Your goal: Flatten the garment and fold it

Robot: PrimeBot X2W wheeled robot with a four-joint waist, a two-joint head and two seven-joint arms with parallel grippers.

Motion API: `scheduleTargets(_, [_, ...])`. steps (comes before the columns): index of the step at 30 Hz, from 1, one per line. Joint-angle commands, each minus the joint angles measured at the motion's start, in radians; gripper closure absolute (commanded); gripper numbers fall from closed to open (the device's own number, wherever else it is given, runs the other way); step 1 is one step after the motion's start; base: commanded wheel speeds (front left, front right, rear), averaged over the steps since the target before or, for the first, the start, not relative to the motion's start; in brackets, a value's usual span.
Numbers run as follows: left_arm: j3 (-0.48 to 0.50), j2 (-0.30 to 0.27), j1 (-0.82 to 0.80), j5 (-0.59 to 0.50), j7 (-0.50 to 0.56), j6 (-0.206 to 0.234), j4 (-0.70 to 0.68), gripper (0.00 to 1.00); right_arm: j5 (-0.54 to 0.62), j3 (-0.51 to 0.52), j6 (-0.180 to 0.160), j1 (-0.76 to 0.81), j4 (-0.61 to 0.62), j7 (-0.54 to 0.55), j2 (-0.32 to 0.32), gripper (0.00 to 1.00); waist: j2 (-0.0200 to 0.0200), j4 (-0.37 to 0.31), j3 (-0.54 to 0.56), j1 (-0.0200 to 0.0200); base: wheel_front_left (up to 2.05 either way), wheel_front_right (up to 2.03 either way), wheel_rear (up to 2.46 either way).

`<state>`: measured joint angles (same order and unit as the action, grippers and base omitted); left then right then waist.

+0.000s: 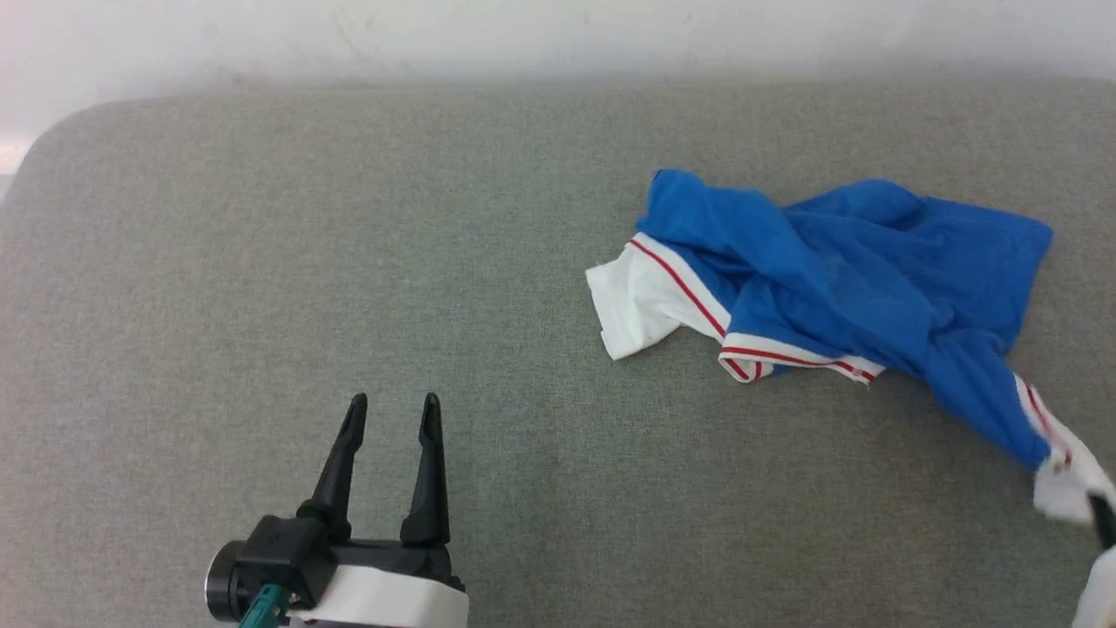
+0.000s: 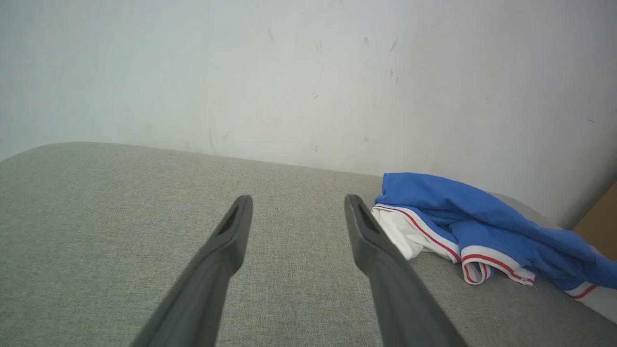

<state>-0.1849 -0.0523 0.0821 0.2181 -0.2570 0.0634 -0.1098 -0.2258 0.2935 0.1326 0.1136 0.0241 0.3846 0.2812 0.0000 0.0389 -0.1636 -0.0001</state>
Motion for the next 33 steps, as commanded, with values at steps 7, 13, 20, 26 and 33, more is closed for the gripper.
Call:
scheduleTargets(7, [0.003,0.002,0.001,-0.017,-0.005,-0.011,0.024,0.0,0.048,-0.004,-0.002,-0.02,-0.062,-0.071,-0.037,0.0,0.0,-0.002,0.014,0.0001,0.0,0.0,0.0])
scheduleTargets(13, [-0.008,0.002,-0.001,-0.008,-0.005,-0.016,0.035,0.0,0.014,-0.124,-0.002,-0.154,0.07,-0.111,0.015,0.0,0.0,0.015,0.037,0.0001,0.0,0.0,0.0])
scheduleTargets(20, [-0.03,0.002,-0.011,0.008,-0.005,-0.016,0.038,0.0,-0.067,-0.39,-0.002,-0.298,0.145,0.048,0.074,0.0,0.0,0.072,0.02,0.0001,0.0,0.0,0.0])
scheduleTargets(26, [-0.049,0.002,-0.026,0.016,-0.005,-0.007,0.036,0.0,-0.082,-0.513,-0.002,-0.366,0.003,0.153,0.115,0.0,0.0,0.141,-0.015,0.0001,0.0,0.0,0.0])
scheduleTargets(33, [-0.067,0.002,-0.046,0.029,-0.005,0.007,0.03,0.0,-0.057,-0.596,-0.002,-0.437,-0.224,0.133,0.148,0.0,0.0,0.21,-0.051,0.0001,0.0,0.0,0.0])
